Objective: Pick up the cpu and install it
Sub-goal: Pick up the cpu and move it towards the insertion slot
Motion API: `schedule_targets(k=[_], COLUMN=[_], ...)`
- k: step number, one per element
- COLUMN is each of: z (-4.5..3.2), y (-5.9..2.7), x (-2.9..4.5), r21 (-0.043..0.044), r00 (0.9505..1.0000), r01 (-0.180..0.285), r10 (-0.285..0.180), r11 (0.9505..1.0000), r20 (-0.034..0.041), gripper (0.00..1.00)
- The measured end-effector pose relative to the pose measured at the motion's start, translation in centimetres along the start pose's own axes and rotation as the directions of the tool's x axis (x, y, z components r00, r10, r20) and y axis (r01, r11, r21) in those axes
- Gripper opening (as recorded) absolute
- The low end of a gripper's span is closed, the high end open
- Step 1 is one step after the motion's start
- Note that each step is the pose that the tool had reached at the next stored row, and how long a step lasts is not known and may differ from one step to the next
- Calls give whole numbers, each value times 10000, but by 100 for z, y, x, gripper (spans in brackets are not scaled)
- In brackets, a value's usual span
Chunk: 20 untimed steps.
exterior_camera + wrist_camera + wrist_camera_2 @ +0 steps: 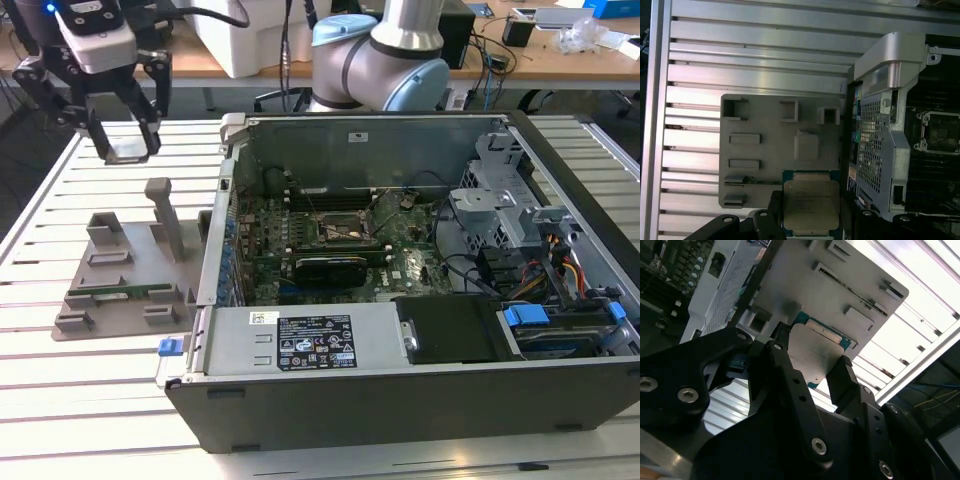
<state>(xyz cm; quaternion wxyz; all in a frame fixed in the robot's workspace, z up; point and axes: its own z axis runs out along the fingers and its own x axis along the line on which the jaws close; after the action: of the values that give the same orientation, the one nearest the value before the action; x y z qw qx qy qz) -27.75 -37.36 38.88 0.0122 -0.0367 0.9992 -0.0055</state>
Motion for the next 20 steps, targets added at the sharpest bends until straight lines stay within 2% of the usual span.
schedule_targets(k=[8,10,16,20], z=[9,11,17,22], y=[-20,-29,-43,-55], x=[-328,-469,-695,-887], r21=[-1,0,0,-1], r00=[10000,10000,10000,10000], r01=[2,0,2,2], r10=[-2,0,-2,-2], r11=[10000,10000,10000,10000], r20=[1,-1,-1,0], gripper=[54,54,54,54])
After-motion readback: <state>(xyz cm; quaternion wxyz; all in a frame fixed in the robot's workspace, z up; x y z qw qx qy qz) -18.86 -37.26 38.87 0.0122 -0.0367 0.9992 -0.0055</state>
